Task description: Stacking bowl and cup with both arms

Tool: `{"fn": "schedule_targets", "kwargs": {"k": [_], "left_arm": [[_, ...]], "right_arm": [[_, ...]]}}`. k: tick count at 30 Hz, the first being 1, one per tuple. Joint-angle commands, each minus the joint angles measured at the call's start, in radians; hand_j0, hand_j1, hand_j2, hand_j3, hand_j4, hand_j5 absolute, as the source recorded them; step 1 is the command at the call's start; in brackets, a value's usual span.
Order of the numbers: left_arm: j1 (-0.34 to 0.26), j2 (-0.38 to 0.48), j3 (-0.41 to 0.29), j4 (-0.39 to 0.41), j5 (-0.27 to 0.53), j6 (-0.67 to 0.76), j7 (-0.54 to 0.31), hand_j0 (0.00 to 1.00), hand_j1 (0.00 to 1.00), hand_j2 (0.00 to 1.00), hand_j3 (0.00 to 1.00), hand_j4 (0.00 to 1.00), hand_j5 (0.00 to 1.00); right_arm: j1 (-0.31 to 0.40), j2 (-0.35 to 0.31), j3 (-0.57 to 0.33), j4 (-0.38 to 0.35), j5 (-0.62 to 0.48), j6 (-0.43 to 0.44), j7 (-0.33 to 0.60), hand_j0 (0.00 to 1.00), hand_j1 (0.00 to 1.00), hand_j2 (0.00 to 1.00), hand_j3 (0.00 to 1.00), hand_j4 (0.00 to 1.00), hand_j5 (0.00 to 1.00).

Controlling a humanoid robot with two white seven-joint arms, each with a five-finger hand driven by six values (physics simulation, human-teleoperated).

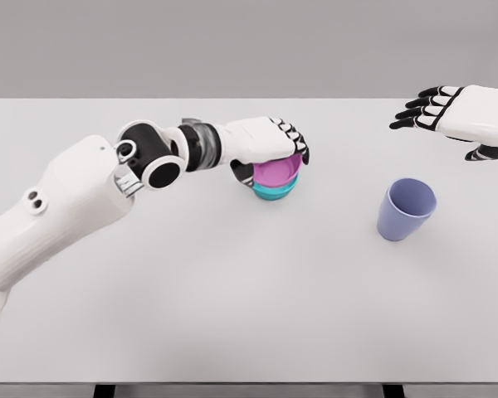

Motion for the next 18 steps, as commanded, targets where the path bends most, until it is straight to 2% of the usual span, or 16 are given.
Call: {"fn": "schedule_targets", "kwargs": {"k": [1,9,18], "left_arm": [[0.000,-0.009,-0.004,0.020,0.001,-0.006,0.001,0.62,0.62,0.62,0.62,0.62,0.62],[-0.008,-0.028,-0.004,0.087,0.001,-0.022,0.001,0.62,0.62,0.62,0.62,0.62,0.62],[-0.009,-0.038,-0.006,0.106,0.001,-0.022,0.001,0.63,0.63,0.63,0.63,0.63,0.63]], "right_arm": [[0.000,-0.001,0.000,0.000,-0.005,0.003,0.000,1.00,1.00,1.00,1.00,1.00,1.00],[0.000,-0.001,0.000,0.000,-0.003,0.003,0.000,1.00,1.00,1.00,1.00,1.00,1.00],[0.000,-0.001,0.000,0.000,-0.003,0.003,0.000,1.00,1.00,1.00,1.00,1.00,1.00]]}}
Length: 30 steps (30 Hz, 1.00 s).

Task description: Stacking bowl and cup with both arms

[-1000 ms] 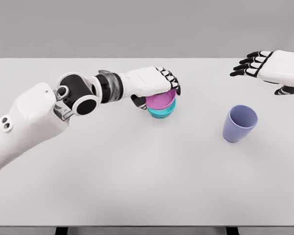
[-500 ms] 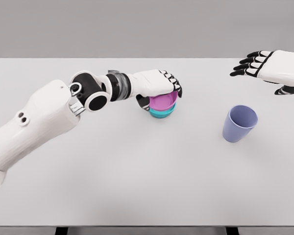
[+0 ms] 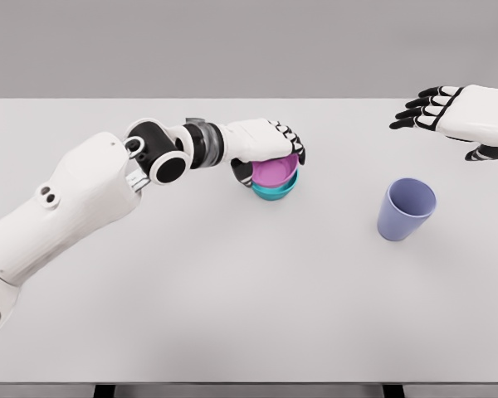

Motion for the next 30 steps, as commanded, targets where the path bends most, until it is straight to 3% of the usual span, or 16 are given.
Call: {"fn": "schedule_targets", "kwargs": {"k": [1,22,30], "left_arm": [[0.000,-0.001,0.000,0.004,0.001,0.000,0.001,0.63,0.63,0.63,0.63,0.63,0.63],[0.000,-0.016,-0.001,0.047,0.001,-0.029,0.001,0.64,0.64,0.64,0.64,0.64,0.64],[-0.011,-0.036,0.000,0.090,-0.001,-0.072,0.001,0.65,0.65,0.65,0.65,0.65,0.65]], "right_arm": [[0.000,-0.001,0.000,0.000,-0.005,0.003,0.000,1.00,1.00,1.00,1.00,1.00,1.00],[0.003,-0.003,0.001,0.009,-0.003,0.003,0.000,1.00,1.00,1.00,1.00,1.00,1.00],[0.049,-0.047,-0.022,0.000,-0.002,0.003,0.000,1.00,1.00,1.00,1.00,1.00,1.00]]}}
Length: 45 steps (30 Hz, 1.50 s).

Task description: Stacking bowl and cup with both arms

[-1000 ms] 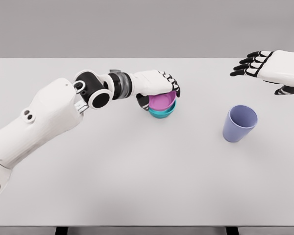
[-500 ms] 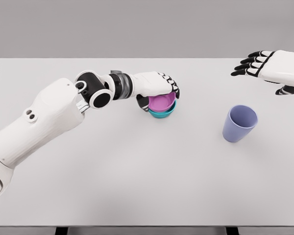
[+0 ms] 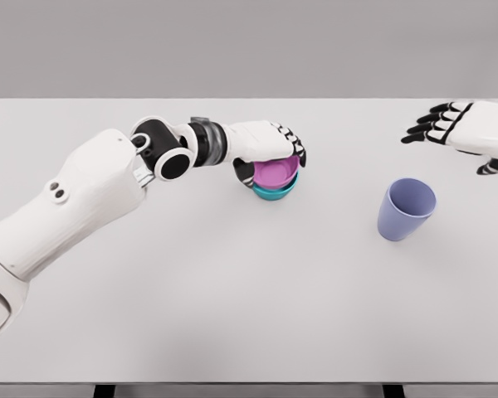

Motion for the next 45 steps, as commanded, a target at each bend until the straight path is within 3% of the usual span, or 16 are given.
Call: {"fn": "schedule_targets", "kwargs": {"k": [1,4,5,6,14,16,17,21,24,27,30,32,33,34,37,45], "left_arm": [[0.000,-0.002,0.001,0.010,0.001,-0.014,0.001,0.65,0.65,0.65,0.65,0.65,0.65],[0.000,-0.002,0.001,0.010,0.001,-0.014,0.001,0.69,0.69,0.69,0.69,0.69,0.69],[-0.002,-0.002,0.003,0.010,0.000,-0.016,0.001,0.89,0.89,0.89,0.89,0.89,0.89],[-0.003,0.000,0.003,0.010,0.001,-0.016,0.001,0.98,0.98,0.98,0.98,0.98,0.98],[-0.009,0.009,0.007,-0.004,0.006,-0.016,0.001,1.00,1.00,1.00,1.00,1.00,1.00],[-0.020,0.022,0.014,-0.062,0.010,-0.016,0.001,1.00,1.00,1.00,1.00,1.00,1.00],[-0.020,0.067,0.033,-0.134,0.027,-0.016,0.001,1.00,1.00,1.00,1.00,1.00,1.00],[-0.021,0.279,0.135,-0.352,0.203,-0.016,0.001,1.00,1.00,1.00,1.00,1.00,1.00],[-0.018,0.397,0.202,-0.397,0.347,-0.062,0.001,1.00,1.00,1.00,1.00,1.00,1.00],[0.038,0.587,0.250,-0.392,0.765,-0.486,0.001,1.00,1.00,1.00,1.00,1.00,1.00],[0.130,0.757,0.268,-0.376,1.047,-0.486,0.001,1.00,1.00,1.00,1.00,1.00,1.00],[0.164,0.817,0.274,-0.336,1.156,-0.486,0.001,1.00,1.00,1.00,1.00,1.00,1.00],[0.189,0.820,0.276,-0.323,1.193,-0.486,0.001,1.00,1.00,1.00,1.00,1.00,1.00],[0.256,0.823,0.277,-0.297,1.237,-0.486,0.001,1.00,1.00,1.00,1.00,1.00,1.00],[0.333,0.878,0.282,-0.267,1.234,-0.486,0.001,1.00,1.00,1.00,1.00,1.00,1.00],[0.373,0.865,0.282,-0.228,1.231,-0.486,0.001,1.00,1.00,1.00,1.00,1.00,1.00]], "right_arm": [[0.000,-0.008,-0.040,-0.025,-0.005,0.003,-0.001,1.00,1.00,1.00,1.00,1.00,1.00],[0.015,-0.008,-0.055,-0.030,-0.008,0.003,-0.001,1.00,1.00,1.00,1.00,1.00,1.00],[0.018,-0.016,-0.053,-0.022,-0.010,0.003,-0.001,1.00,1.00,1.00,1.00,1.00,1.00],[0.020,-0.019,-0.050,-0.028,-0.031,0.003,-0.001,1.00,1.00,1.00,1.00,1.00,1.00],[0.020,-0.036,-0.044,-0.088,-0.074,0.003,-0.001,1.00,1.00,1.00,1.00,1.00,1.00],[0.034,-0.061,-0.043,-0.093,-0.074,0.003,-0.001,1.00,1.00,1.00,1.00,1.00,1.00],[0.051,-0.070,-0.043,-0.094,-0.074,0.003,-0.001,1.00,1.00,1.00,1.00,1.00,1.00],[0.103,-0.071,-0.040,-0.094,-0.067,0.003,-0.001,1.00,1.00,1.00,1.00,1.00,1.00],[0.126,-0.067,-0.029,-0.093,-0.059,0.003,-0.001,1.00,1.00,1.00,1.00,1.00,1.00],[0.126,-0.065,-0.015,-0.096,-0.054,0.003,-0.001,1.00,1.00,1.00,1.00,1.00,1.00],[0.123,-0.061,-0.001,-0.096,-0.034,0.003,-0.001,1.00,1.00,1.00,1.00,1.00,1.00],[0.120,-0.059,-0.001,-0.099,-0.030,0.003,-0.001,1.00,1.00,1.00,1.00,1.00,1.00],[0.120,-0.054,-0.001,-0.097,-0.022,0.003,-0.001,1.00,1.00,1.00,1.00,1.00,1.00],[0.117,-0.047,-0.001,-0.097,-0.019,0.003,-0.001,1.00,1.00,1.00,1.00,1.00,1.00],[0.107,-0.033,0.029,-0.096,-0.010,0.003,-0.001,1.00,1.00,1.00,1.00,1.00,1.00],[0.063,-0.011,0.126,-0.091,0.025,0.003,-0.001,1.00,1.00,1.00,1.00,1.00,1.00]]}}
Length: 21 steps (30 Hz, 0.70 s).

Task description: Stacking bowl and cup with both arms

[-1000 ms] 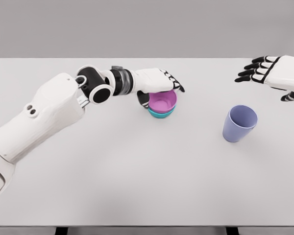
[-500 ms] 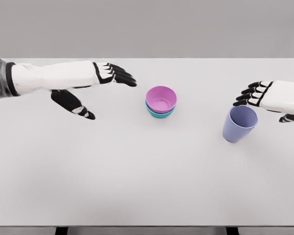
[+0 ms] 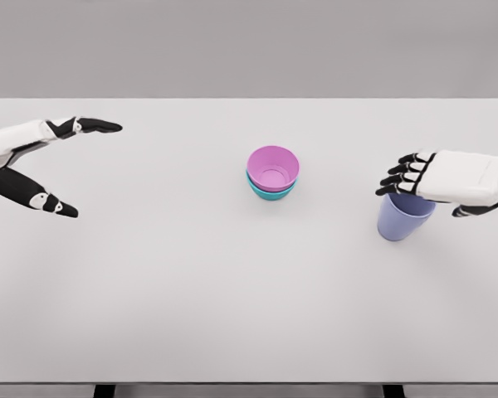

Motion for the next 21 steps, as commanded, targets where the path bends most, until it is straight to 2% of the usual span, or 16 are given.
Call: {"fn": "schedule_targets", "kwargs": {"k": [1,4,10,14,21], "left_arm": [[0.000,-0.001,0.002,0.016,0.007,0.002,0.000,1.00,1.00,1.00,1.00,1.00,1.00],[0.002,-0.039,0.003,0.037,0.007,0.002,0.000,1.00,1.00,1.00,1.00,1.00,1.00],[0.002,-0.042,0.003,0.039,0.007,0.002,0.000,1.00,1.00,1.00,1.00,1.00,1.00],[0.002,-0.051,0.003,0.039,0.007,0.002,0.000,1.00,1.00,1.00,1.00,1.00,1.00],[0.003,-0.059,0.003,0.041,0.007,0.002,0.000,1.00,1.00,1.00,1.00,1.00,1.00]], "right_arm": [[0.000,0.008,0.023,0.001,0.011,0.002,0.000,1.00,1.00,1.00,1.00,1.00,1.00],[-0.012,0.011,0.023,0.002,0.012,0.002,0.000,1.00,1.00,1.00,1.00,1.00,1.00],[-0.017,0.021,0.034,0.015,0.025,0.002,0.000,1.00,1.00,1.00,1.00,1.00,1.00],[-0.057,0.042,0.080,0.035,0.043,0.002,0.000,1.00,1.00,1.00,1.00,1.00,1.00],[-0.068,0.047,0.116,0.042,0.045,0.002,0.000,1.00,1.00,1.00,1.00,1.00,1.00]]}}
